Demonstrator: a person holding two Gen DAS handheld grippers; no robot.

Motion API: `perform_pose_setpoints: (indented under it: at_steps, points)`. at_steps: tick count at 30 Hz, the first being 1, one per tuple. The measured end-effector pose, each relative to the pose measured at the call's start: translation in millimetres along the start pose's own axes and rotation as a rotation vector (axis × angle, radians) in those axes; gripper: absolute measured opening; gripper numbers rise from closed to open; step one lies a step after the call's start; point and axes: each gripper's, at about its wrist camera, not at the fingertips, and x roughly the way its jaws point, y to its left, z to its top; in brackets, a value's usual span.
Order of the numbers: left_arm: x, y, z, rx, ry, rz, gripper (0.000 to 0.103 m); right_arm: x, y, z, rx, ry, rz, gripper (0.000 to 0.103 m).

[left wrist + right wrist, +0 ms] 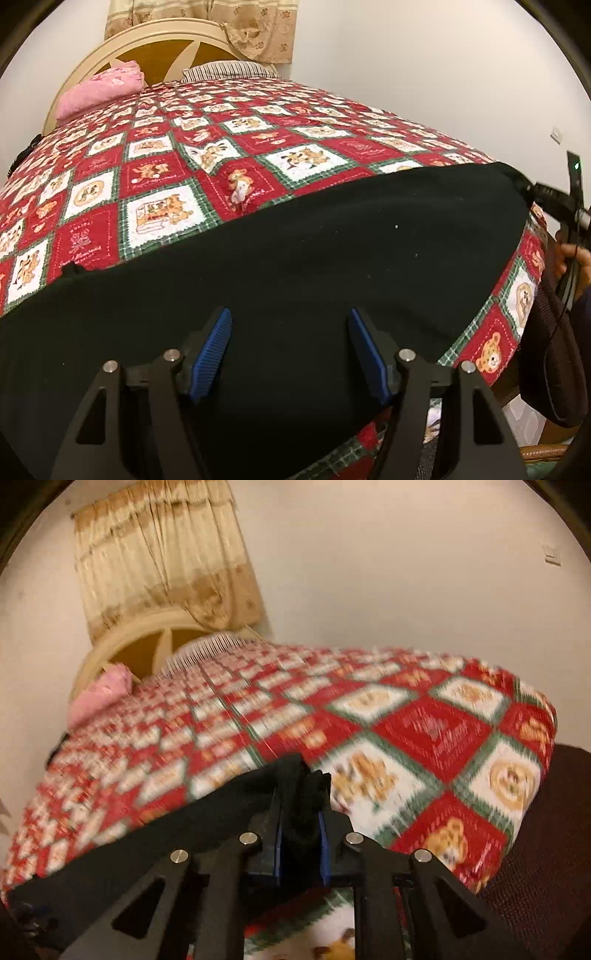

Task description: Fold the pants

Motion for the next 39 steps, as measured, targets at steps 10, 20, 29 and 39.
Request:
perform_pose_setpoints:
  at_steps: [10, 20, 29, 39]
  points:
    - [-3.5, 3.0, 4.6, 0.014, 0.01, 0.138, 0.072, -28.6, 25.2, 0.4, -0.05, -0.078, -0.051, 0.015]
    - [-40.0, 39.5, 5.9, -0.041, -0.092, 0.282, 0.092, -104.2, 186.0, -30.2, -0.39, -0.161, 0.276, 0.015]
    - [-59.6, 78.8, -8.9, -0.127, -0.11, 0.33, 0.092, -99.9, 308.0, -145.2, -0.713, -0.081, 0.474, 0.015]
    - [-55.5, 83.2, -13.6, -0.127, -0.105, 0.321, 0.092, -86.1, 334.3, -199.5, -0.906, -0.061, 0.454, 0.016]
